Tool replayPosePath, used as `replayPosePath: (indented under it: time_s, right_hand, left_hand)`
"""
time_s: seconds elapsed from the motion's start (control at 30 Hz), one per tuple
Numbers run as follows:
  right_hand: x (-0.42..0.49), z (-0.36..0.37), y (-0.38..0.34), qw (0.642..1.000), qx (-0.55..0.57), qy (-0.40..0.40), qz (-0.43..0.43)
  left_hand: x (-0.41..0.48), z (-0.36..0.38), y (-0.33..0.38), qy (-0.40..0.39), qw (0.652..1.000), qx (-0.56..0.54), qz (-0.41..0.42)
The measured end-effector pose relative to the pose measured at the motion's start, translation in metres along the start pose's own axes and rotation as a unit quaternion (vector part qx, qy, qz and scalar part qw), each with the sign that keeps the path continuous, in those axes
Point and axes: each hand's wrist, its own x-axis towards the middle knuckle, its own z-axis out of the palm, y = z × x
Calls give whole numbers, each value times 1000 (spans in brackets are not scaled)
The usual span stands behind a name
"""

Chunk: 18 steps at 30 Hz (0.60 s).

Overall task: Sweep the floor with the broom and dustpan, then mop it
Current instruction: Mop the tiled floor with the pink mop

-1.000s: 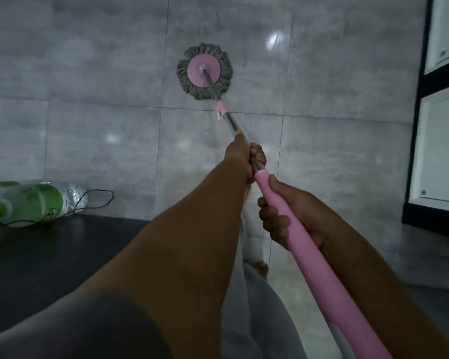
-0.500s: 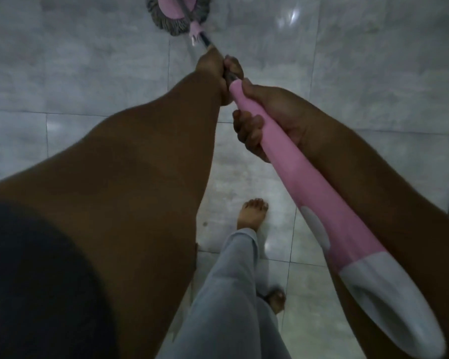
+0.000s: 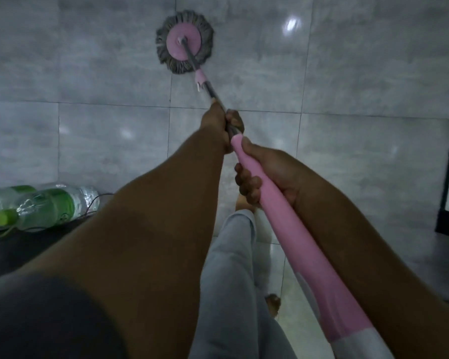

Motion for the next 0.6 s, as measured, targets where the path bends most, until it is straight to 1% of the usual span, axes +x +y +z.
replayPosePath:
  time_s: [0.07,0.1,0.13,0.17,0.23,0.3,0.4,0.5,0.6]
  right_hand:
    - [-23,-10,48,1000,-15,9,3]
    - [-28,-14,65,1000,-15,9,11]
    - [-53,-21,105,999,-23,22,3]
    - [-69,-27,131,999,-33,29,6]
    - [-81,-36,162,998,-34,39,31]
    - [-119,-45,214,997,-35,68,32]
    - [-170,-64,285,993,-35,111,18]
    - [-206,-78,329,990,-7,140,8]
    - [-223,-84,348,989,29,146,8]
  left_hand:
    - [7,-33,-38,-47,997,-39,-43]
    - [4,-46,-55,-58,996,-31,-53]
    - [-16,-67,-94,-63,996,-39,-46]
    - [-33,-80,-118,-59,996,-38,-50]
    - [-44,-95,-146,-64,994,-44,-70]
    - [-70,-122,-201,-65,992,-60,-90]
    - [-110,-144,-271,-67,994,-4,-87]
    - [-140,-156,-318,-59,990,8,-131]
    - [-154,-155,-342,-63,985,35,-158]
